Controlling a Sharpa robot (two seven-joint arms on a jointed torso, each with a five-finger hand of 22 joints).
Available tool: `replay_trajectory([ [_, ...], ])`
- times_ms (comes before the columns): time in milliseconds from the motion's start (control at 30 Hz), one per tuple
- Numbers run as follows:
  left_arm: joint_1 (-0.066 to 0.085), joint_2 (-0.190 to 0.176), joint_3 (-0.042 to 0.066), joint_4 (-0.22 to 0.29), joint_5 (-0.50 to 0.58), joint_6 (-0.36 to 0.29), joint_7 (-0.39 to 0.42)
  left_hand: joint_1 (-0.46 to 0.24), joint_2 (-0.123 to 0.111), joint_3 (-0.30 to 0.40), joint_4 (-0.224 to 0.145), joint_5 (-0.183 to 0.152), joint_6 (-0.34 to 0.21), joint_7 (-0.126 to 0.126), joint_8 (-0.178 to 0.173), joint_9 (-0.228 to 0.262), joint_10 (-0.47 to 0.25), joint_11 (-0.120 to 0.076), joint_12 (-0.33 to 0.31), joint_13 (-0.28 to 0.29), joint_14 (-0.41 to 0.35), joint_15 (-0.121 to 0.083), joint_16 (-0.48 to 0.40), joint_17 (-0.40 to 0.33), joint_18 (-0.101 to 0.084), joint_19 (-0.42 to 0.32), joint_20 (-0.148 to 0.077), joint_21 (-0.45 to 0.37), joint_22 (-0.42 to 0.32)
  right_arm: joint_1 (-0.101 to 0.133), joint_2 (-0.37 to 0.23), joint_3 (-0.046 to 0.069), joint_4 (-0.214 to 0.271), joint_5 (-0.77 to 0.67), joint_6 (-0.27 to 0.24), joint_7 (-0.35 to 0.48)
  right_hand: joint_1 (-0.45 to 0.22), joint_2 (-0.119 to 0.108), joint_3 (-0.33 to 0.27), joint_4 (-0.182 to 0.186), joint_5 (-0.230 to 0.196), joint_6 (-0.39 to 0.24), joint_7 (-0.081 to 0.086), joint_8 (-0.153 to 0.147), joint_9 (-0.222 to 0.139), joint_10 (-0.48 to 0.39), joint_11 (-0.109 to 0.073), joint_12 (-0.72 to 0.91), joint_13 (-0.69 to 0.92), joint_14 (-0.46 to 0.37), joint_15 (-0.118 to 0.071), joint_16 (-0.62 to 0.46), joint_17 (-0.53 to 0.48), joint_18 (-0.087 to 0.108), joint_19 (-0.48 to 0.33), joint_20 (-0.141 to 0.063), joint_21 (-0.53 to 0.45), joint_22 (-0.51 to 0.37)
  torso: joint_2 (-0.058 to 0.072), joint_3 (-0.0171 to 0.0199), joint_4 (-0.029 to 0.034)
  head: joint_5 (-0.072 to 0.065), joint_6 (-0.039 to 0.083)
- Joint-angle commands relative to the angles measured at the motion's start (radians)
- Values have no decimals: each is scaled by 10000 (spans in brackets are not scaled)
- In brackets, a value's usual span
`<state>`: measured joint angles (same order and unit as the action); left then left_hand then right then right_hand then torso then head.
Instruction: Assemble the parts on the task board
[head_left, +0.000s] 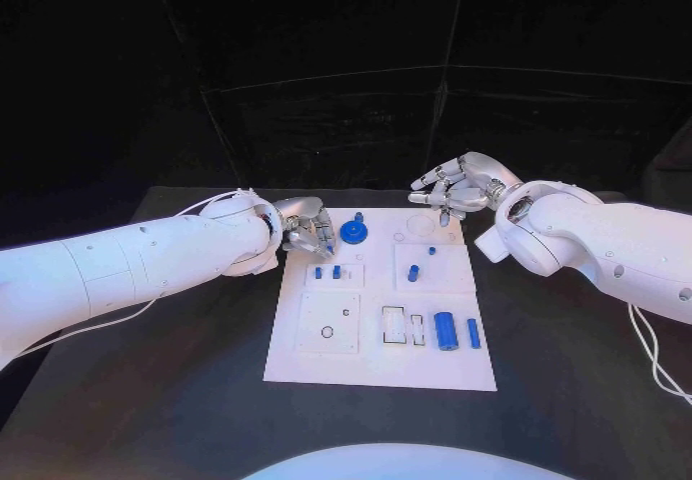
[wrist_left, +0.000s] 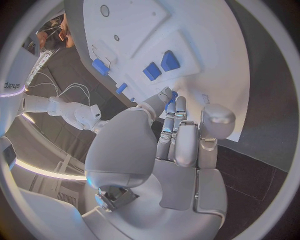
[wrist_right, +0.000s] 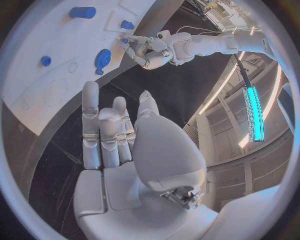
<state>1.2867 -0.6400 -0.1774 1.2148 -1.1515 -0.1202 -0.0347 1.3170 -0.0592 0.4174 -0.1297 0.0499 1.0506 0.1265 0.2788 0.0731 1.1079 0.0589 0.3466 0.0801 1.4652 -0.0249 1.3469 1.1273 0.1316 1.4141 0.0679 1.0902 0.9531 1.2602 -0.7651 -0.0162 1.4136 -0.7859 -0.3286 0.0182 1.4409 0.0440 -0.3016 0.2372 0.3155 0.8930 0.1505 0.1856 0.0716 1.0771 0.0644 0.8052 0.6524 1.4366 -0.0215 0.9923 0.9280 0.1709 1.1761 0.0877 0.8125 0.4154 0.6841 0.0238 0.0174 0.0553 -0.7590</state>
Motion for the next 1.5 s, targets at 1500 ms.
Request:
replay_trajectory([
  [1500,0,274,-5,-259,63,421,-313,-222,-321,169,-63,-20,-611,240,-731,-104,-467,263,-628,-171,211,193,-14,-195,-158,-6,180,16,26,20,6,6,13,-116,38,70,22,75,-41,-14,58,-57,15,64,-10,-92,-7,65,-15,9,52,-25,13,131,92,0,-66,-13,-5,5,8,12,-69],
])
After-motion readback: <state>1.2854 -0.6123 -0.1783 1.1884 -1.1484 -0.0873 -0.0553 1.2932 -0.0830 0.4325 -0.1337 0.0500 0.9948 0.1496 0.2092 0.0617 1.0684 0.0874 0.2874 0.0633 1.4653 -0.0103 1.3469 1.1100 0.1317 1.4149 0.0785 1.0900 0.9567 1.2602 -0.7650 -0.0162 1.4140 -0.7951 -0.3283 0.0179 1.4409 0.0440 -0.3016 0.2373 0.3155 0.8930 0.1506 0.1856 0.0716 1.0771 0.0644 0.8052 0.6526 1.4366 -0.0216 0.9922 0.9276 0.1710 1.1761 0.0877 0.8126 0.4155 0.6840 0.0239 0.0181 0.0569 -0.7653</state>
